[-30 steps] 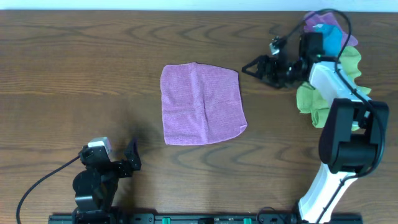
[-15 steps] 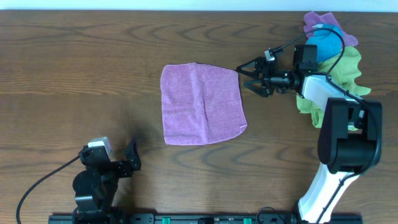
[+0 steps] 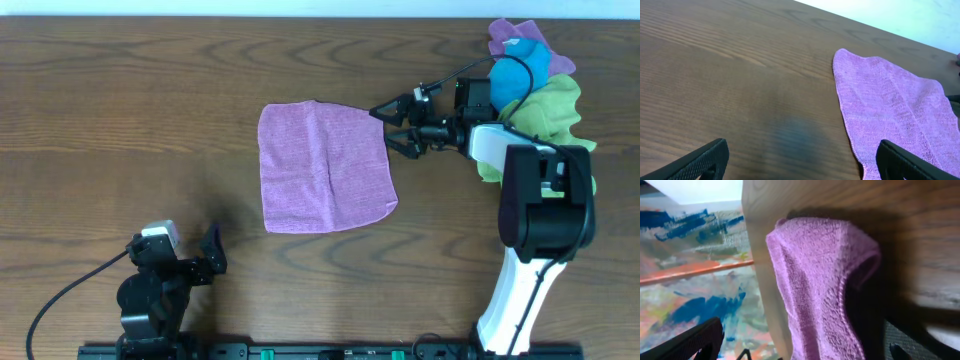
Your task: Fold the cloth
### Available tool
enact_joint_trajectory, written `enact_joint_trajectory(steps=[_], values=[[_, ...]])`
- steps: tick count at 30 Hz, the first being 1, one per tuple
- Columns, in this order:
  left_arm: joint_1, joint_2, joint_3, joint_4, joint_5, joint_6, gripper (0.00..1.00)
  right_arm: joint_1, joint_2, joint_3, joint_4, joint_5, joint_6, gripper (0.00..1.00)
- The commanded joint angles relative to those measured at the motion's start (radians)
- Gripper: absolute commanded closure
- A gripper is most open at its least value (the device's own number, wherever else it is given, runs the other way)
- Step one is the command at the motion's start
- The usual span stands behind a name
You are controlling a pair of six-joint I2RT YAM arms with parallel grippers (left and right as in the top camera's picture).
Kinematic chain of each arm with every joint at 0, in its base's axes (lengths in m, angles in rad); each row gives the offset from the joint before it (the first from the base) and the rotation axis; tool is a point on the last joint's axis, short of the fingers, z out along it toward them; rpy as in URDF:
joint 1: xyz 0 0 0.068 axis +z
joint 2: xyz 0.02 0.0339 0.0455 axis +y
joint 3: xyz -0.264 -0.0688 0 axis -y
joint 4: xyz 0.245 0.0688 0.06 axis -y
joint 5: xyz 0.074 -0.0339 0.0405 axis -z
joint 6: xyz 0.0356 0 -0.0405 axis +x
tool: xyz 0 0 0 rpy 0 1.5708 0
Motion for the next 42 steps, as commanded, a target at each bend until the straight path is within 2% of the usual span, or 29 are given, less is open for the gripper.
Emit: enact_joint_trajectory(steps=[1, 10, 13, 18, 22, 28, 31, 33, 35, 39, 42], values=[[-0.003, -0.006, -0.018, -0.003, -0.003, -0.004, 0.05, 0.003, 0.004, -0.002, 0.019, 0.018, 0.025, 0.01], [-0.003, -0.006, -0.018, -0.003, -0.003, -0.004, 0.05, 0.029, 0.04, -0.002, 0.016, 0.001, 0.085, 0.01], [-0.003, -0.006, -0.018, -0.003, -0.003, -0.004, 0.05, 0.035, 0.047, -0.002, 0.068, 0.002, 0.14, 0.01], [-0.003, -0.006, -0.018, -0.003, -0.003, -0.004, 0.04, 0.035, 0.052, -0.002, 0.248, 0.028, 0.243, 0.01], [-0.003, -0.006, -0.018, -0.003, -0.003, -0.004, 0.05, 0.035, 0.052, 0.0, 0.35, 0.11, 0.26, 0.01], [-0.003, -0.006, -0.018, -0.003, -0.003, -0.004, 0.05, 0.035, 0.052, 0.002, 0.592, 0.12, 0.304, 0.01], [-0.003, -0.006, -0.018, -0.003, -0.003, -0.004, 0.05, 0.029, 0.052, 0.009, 0.745, 0.119, 0.297, 0.01], [-0.003, -0.006, -0.018, -0.003, -0.003, -0.004, 0.05, 0.023, 0.052, 0.027, 0.831, 0.113, 0.24, 0.01], [-0.003, -0.006, -0.018, -0.003, -0.003, -0.004, 0.05, 0.022, 0.052, 0.051, 0.817, 0.069, 0.182, 0.01], [-0.003, -0.006, -0.018, -0.003, -0.003, -0.004, 0.05, 0.022, 0.052, 0.061, 0.569, 0.09, 0.132, 0.05], [-0.003, -0.006, -0.018, -0.003, -0.003, -0.004, 0.05, 0.022, 0.052, 0.061, 0.453, 0.108, 0.073, 0.07]])
